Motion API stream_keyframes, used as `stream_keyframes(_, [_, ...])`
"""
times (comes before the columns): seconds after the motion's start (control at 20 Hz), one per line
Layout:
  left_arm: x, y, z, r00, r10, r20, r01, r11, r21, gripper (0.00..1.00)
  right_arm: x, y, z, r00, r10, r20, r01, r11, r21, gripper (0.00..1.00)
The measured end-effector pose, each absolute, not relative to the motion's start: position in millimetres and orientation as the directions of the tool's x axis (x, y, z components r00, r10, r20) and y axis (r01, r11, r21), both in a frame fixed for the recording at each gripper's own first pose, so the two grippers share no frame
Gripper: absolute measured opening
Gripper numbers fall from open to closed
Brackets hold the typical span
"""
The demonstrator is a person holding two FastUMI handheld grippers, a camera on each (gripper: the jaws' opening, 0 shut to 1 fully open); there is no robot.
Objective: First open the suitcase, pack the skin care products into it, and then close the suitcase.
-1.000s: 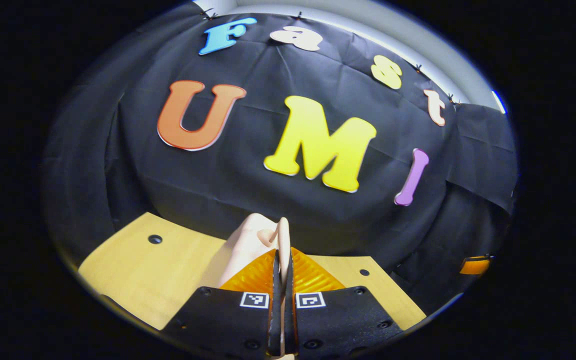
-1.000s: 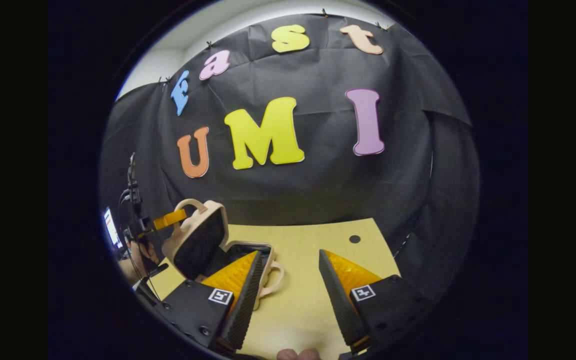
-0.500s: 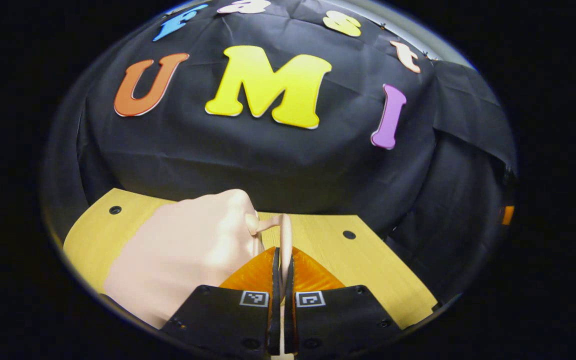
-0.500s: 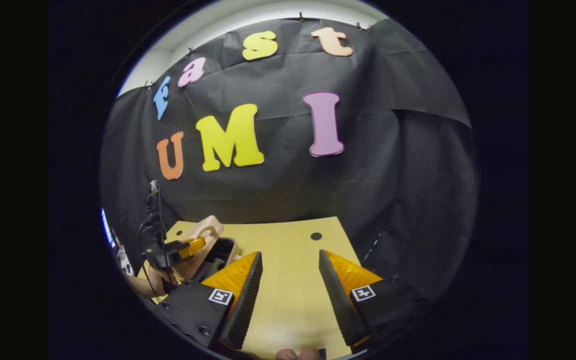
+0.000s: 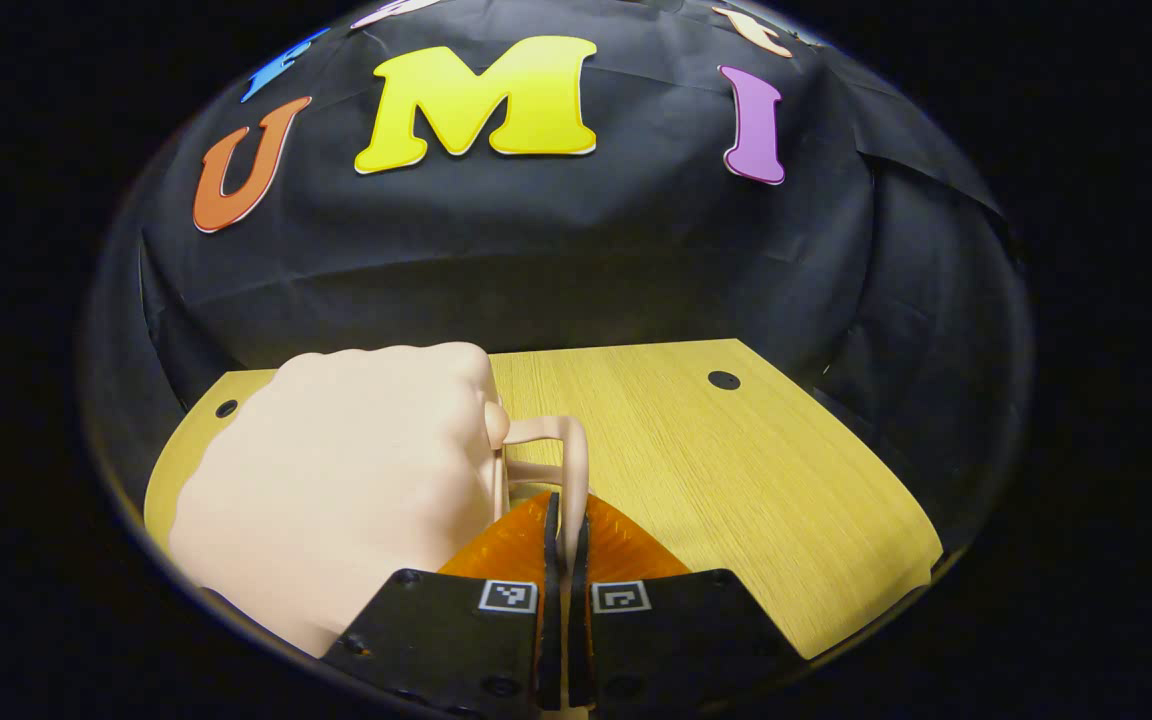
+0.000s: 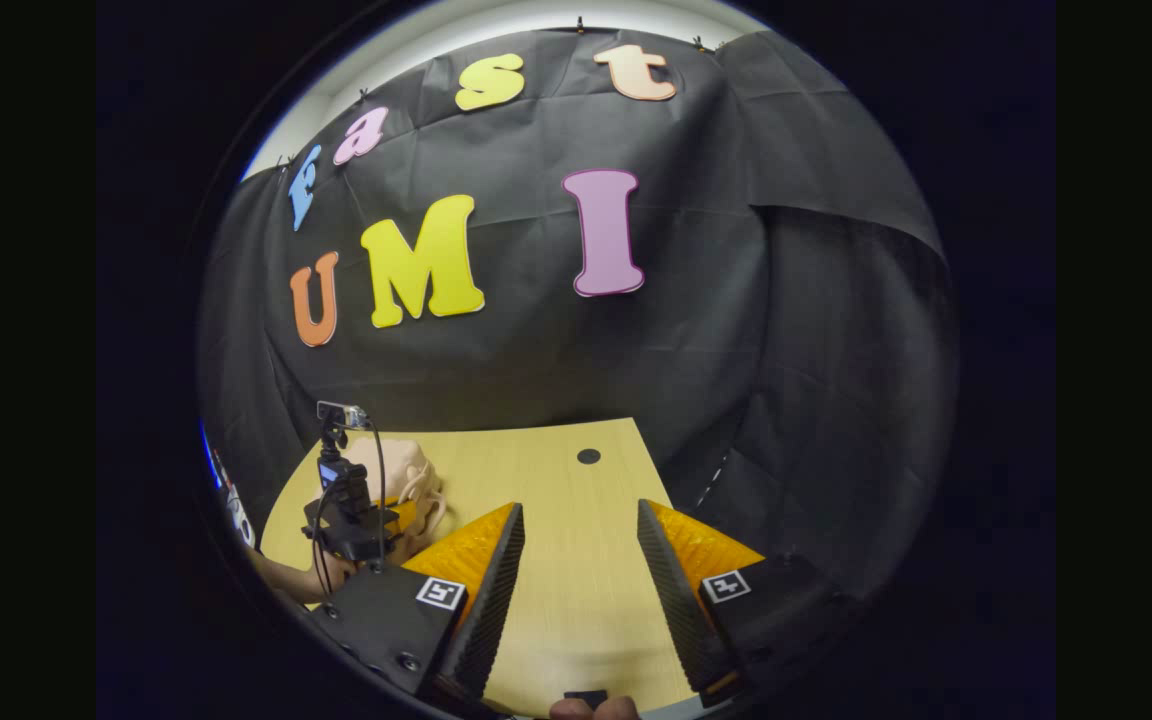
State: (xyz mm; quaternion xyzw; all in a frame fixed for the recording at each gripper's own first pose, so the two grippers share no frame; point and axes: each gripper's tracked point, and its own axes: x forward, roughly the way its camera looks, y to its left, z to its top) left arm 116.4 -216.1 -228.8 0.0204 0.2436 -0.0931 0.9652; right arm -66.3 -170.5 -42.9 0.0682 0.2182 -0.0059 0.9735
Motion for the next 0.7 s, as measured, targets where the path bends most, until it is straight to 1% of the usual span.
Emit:
stream_keyframes(0.1, [116.2, -220.2, -235.7, 0.865, -0.15, -0.479, 0.18, 0.984, 0.017, 0.08, -66.1, -171.6, -47.8, 0.899, 0.023, -0.436, 0.04, 0.99, 0.135, 0.68])
stream_keyframes(0.2, [113.3, -227.7, -243.9, 0.849, -0.157, -0.504, 0.184, 0.983, 0.005, 0.15, -64.1, -170.0, -49.4, 0.899, 0.032, -0.437, 0.033, 0.989, 0.142, 0.68])
stream_keyframes(0.25, [112.1, -229.8, -242.7, 0.847, -0.156, -0.509, 0.186, 0.983, 0.008, 0.23, -63.1, -168.9, -49.5, 0.899, 0.037, -0.435, 0.027, 0.99, 0.141, 0.63])
stream_keyframes(0.3, [112.7, -231.9, -240.6, 0.85, -0.153, -0.504, 0.186, 0.982, 0.016, 0.25, -60.9, -166.9, -51.1, 0.901, 0.043, -0.433, 0.02, 0.99, 0.139, 0.63])
stream_keyframes(0.35, [110.2, -233.5, -237.1, 0.851, -0.159, -0.5, 0.189, 0.982, 0.008, 0.36, -59.0, -165.0, -51.3, 0.901, 0.046, -0.432, 0.014, 0.991, 0.134, 0.68])
stream_keyframes(0.4, [107.5, -235.7, -233.0, 0.85, -0.167, -0.499, 0.189, 0.982, -0.007, 0.53, -56.4, -162.0, -51.8, 0.902, 0.049, -0.428, 0.007, 0.992, 0.129, 0.68])
stream_keyframes(0.5, [102.2, -230.6, -215.2, 0.867, -0.162, -0.47, 0.167, 0.985, -0.031, 0.64, -48.1, -157.5, -49.8, 0.909, 0.04, -0.415, 0.006, 0.994, 0.107, 0.68])
stream_keyframes(0.55, [101.9, -228.0, -197.4, 0.881, -0.172, -0.44, 0.164, 0.985, -0.057, 0.72, -41.4, -157.5, -48.9, 0.914, 0.016, -0.405, 0.022, 0.996, 0.091, 0.68])
stream_keyframes(0.6, [100.7, -224.6, -179.2, 0.896, -0.176, -0.409, 0.156, 0.984, -0.081, 0.73, -34.6, -151.9, -41.1, 0.924, 0.011, -0.383, 0.023, 0.996, 0.084, 0.68])
stream_keyframes(0.7, [99.5, -205.2, -132.3, 0.93, -0.149, -0.337, 0.122, 0.987, -0.102, 0.8, -23.6, -132.6, -23.2, 0.944, 0.015, -0.329, 0.007, 0.998, 0.067, 0.68])
